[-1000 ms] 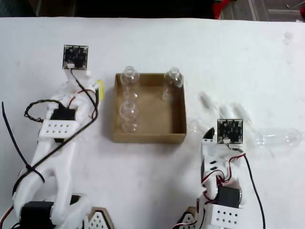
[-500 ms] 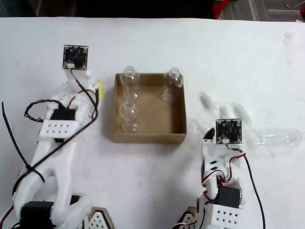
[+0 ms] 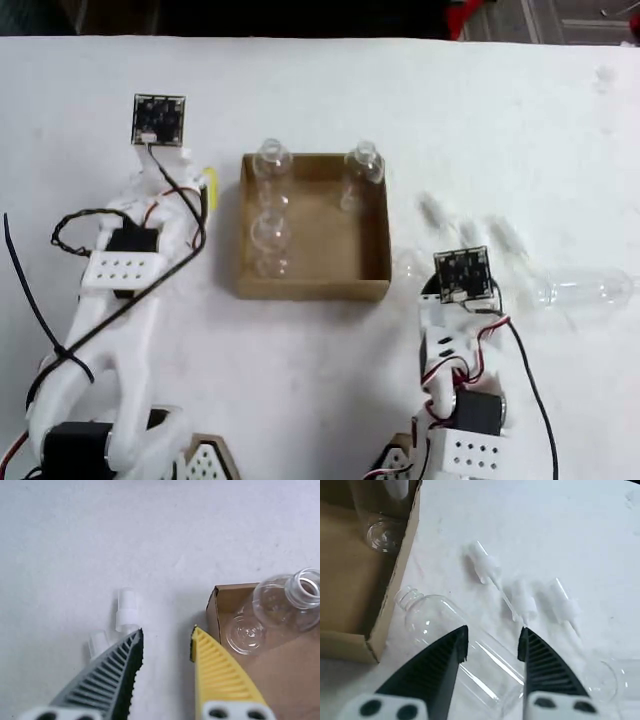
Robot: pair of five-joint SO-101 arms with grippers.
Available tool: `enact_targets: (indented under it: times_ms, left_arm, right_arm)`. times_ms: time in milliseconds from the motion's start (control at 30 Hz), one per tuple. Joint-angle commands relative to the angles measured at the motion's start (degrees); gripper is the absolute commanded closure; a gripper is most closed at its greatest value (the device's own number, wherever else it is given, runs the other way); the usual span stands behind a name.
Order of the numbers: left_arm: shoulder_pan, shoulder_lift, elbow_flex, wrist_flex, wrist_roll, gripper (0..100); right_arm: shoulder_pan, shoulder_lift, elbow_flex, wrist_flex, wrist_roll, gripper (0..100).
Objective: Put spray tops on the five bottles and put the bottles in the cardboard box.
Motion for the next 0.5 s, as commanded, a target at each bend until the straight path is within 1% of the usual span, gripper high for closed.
enact_targets:
  times_ms: [0, 200, 467]
  left_arm:
    - [0.0, -0.1, -0.5, -1.4, 0.2, 85]
    - [0.1, -0.1, -0.5, -1.4, 0.2, 85]
    - [0.1, -0.1, -0.4, -1.4, 0.2, 85]
  right_arm:
    - [-0.6, -0.5, 0.5, 0.2, 1.2, 85.4]
    - [1.5, -0.5, 0.5, 0.0, 0.8, 85.4]
    - [1.5, -0.5, 0.5, 0.1, 1.1, 85.4]
